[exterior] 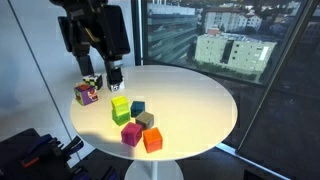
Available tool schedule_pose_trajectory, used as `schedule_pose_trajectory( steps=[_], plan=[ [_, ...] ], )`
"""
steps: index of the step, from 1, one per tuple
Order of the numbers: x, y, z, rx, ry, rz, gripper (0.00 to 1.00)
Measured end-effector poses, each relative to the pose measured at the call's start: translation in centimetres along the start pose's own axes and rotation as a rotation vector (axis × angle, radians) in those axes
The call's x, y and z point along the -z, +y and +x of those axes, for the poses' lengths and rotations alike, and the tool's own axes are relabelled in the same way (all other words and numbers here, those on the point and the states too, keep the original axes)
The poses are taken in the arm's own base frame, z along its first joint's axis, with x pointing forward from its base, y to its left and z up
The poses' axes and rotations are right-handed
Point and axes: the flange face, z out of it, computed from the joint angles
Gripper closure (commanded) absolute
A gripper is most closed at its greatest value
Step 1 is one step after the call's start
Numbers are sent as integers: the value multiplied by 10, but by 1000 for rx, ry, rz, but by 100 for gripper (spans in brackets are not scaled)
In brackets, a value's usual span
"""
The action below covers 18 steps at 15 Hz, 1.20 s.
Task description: Put the yellow building block on the table, put the light green building block on top of the yellow building block and then put the orange dice on top of the white and blue dice
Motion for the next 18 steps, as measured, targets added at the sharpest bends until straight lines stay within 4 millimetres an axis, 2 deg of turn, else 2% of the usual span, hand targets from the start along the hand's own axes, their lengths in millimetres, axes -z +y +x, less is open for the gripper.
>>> schedule_pose_trajectory(
  steps=[12,18],
  plan=[
    [-2,-2,2,2,-4,3,0],
    [-5,-18,23,15,21,30,0]
  ],
)
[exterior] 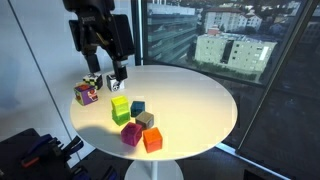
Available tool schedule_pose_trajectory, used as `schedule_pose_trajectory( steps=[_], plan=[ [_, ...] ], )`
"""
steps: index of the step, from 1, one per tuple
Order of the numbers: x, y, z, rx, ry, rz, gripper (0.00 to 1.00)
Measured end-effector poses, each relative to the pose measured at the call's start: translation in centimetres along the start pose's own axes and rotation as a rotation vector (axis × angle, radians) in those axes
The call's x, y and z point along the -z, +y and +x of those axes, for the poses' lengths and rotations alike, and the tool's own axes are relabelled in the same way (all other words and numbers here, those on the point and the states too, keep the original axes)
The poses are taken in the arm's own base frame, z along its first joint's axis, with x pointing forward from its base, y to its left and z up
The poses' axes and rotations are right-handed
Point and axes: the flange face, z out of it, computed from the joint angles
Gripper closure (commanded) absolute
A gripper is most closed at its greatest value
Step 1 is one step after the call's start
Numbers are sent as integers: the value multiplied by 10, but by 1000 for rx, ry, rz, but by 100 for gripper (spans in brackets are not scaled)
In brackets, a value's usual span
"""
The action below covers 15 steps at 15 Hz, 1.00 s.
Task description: Put the yellow building block on the table, put the light green building block on top of the yellow building block and then put the orange dice on top of the white and blue dice
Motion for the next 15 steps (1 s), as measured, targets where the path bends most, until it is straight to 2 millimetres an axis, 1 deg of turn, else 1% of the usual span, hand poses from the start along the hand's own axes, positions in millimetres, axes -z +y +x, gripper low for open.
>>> schedule_pose_trajectory(
  steps=[9,15],
  plan=[
    [-19,-41,53,-2,-9,57,0],
    [-48,-65,85,-95,-12,66,0]
  ],
)
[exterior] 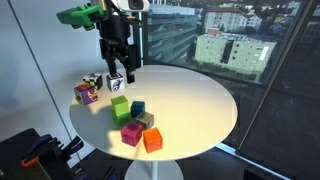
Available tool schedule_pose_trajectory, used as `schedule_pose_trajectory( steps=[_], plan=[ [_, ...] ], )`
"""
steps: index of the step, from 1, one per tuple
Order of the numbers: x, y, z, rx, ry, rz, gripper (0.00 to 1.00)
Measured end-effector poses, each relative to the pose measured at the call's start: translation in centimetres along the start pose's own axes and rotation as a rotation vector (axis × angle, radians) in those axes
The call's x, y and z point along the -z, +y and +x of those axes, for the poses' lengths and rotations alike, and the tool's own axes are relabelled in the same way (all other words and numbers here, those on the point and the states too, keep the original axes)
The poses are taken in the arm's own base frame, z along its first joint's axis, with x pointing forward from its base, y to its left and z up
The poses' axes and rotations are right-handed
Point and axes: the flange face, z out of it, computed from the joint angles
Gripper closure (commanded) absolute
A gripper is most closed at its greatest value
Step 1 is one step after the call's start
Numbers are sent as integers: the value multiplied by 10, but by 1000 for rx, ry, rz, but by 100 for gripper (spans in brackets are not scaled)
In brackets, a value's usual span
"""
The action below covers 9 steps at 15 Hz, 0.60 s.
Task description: Put the yellow building block on the table, put the light green building block on top of the yellow building block and then put the orange dice on top of the white and blue dice
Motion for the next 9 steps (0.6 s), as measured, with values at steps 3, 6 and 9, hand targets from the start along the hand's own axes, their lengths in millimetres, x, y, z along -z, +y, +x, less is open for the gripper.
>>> schedule_pose_trajectory(
  steps=[3,6,9],
  plan=[
    [-19,-11,11,-56,-2,-13,0],
    [-37,-22,18,-98,-18,-24,0],
    [-51,-33,22,-123,-38,-34,0]
  ],
)
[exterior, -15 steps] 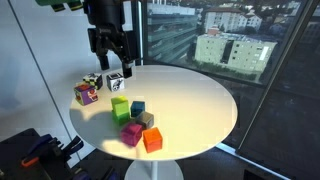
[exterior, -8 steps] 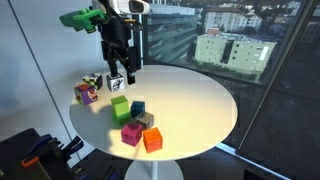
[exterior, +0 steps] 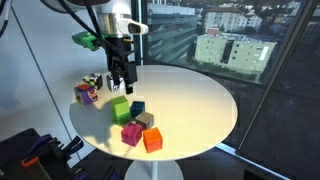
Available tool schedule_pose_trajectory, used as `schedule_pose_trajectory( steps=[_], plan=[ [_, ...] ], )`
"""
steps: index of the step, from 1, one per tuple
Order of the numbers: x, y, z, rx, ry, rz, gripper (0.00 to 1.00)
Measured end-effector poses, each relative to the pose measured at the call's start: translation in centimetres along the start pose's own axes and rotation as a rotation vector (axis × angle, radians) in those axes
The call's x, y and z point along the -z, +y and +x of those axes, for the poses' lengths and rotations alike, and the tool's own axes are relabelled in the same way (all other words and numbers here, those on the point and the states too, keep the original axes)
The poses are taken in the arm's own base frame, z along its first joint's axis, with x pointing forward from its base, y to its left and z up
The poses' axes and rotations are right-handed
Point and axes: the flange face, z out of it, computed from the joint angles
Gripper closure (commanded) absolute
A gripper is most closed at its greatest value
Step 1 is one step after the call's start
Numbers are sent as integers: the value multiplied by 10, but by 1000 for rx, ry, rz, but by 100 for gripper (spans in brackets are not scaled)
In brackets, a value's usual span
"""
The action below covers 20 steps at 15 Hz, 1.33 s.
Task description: Put the yellow building block on the table, put the light green building block on top of the yellow building block and then put the orange dice on top of the white and blue dice
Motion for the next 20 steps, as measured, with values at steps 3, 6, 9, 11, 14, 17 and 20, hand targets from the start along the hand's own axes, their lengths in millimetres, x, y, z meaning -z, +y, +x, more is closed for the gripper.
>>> schedule_pose_trajectory(
  steps=[3,6,9,11,14,17,20],
  plan=[
    [-10,-10,3,-19,-5,-6,0],
    [-19,-17,6,-33,-2,-8,0],
    [-30,-23,9,-42,-1,-8,0],
    [-38,-27,11,-46,-4,-7,0],
    [-48,-35,13,-51,-14,4,0],
    [-57,-45,14,-44,-18,7,0],
    [-64,-55,14,-41,-20,4,0]
  ],
)
